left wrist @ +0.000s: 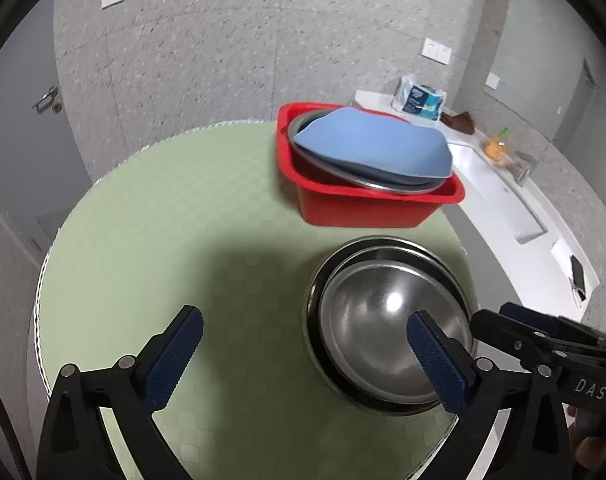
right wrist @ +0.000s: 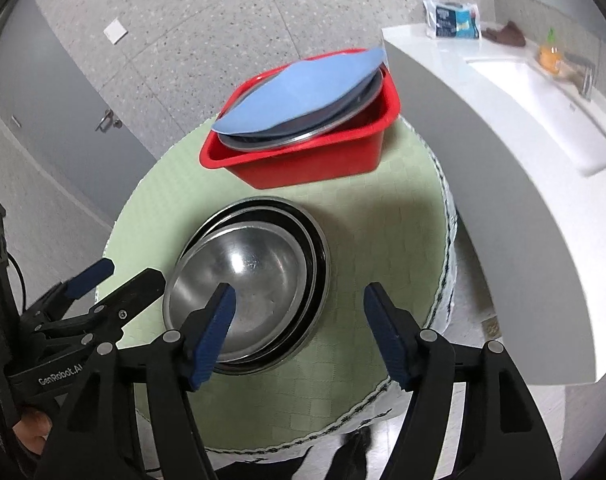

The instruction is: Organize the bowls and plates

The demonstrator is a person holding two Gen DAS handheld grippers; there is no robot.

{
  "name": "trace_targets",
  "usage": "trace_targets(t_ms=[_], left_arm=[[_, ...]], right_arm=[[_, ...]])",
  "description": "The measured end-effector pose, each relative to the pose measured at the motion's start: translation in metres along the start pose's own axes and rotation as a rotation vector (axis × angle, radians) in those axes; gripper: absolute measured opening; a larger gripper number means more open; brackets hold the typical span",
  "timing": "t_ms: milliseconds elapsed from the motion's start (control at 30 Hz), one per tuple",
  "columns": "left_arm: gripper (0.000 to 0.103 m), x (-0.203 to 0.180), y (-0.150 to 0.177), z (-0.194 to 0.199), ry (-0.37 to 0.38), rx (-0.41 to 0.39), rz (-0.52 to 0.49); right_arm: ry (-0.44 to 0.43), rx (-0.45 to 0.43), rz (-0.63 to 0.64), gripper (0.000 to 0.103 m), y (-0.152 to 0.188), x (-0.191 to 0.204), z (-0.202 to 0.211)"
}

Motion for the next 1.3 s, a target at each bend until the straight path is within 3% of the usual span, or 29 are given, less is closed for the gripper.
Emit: trace_targets(t_ms=[600, 700, 767, 833, 900, 1133, 1300], left_arm=[[0.099, 0.015, -0.002, -0.053, 0.059, 0.155, 0.124], [0.089, 0.016, -0.003, -0.063, 0.081, 0.174, 0.127], [0.07, 0.015, -0.005, -0.068, 0.107, 0.191, 0.12], [0.058, 0.013, -0.007, -0.073, 0.126, 0.209, 0.098], [0.047, 0.011, -0.01, -0.072, 0.146, 0.198, 0.082], [0.045, 0.014, -0.013, -0.067, 0.122, 0.184, 0.079], [0.045, 0.002, -0.014, -0.042, 0.115, 0.12, 0.074]], right_arm=[[-0.139, 0.101, -0.113, 0.068, 0.009, -0.023, -0.045], [-0.168, 0.118, -0.116, 0.068, 0.011, -0.023, -0.052], [-0.185, 0.131, -0.116, 0.065, 0.012, -0.022, -0.056], [-0.206, 0.146, -0.108, 0.054, 0.012, -0.021, -0.06], [-0.208, 0.153, -0.099, 0.054, 0.013, -0.018, -0.062], [-0.202, 0.152, -0.076, 0.054, 0.015, -0.016, -0.058], [-0.209, 0.128, -0.048, 0.054, 0.014, -0.011, -0.04]])
Point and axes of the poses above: each gripper's, at about its wrist camera, not at the fingertips, and z roughly against the way its jaws point, x to its left, y to its underside, the point moved 2 cm from there along -z, roughly the way its jaws point, and after that the axes turned 5 degrees about x, right-handed, at the moved point
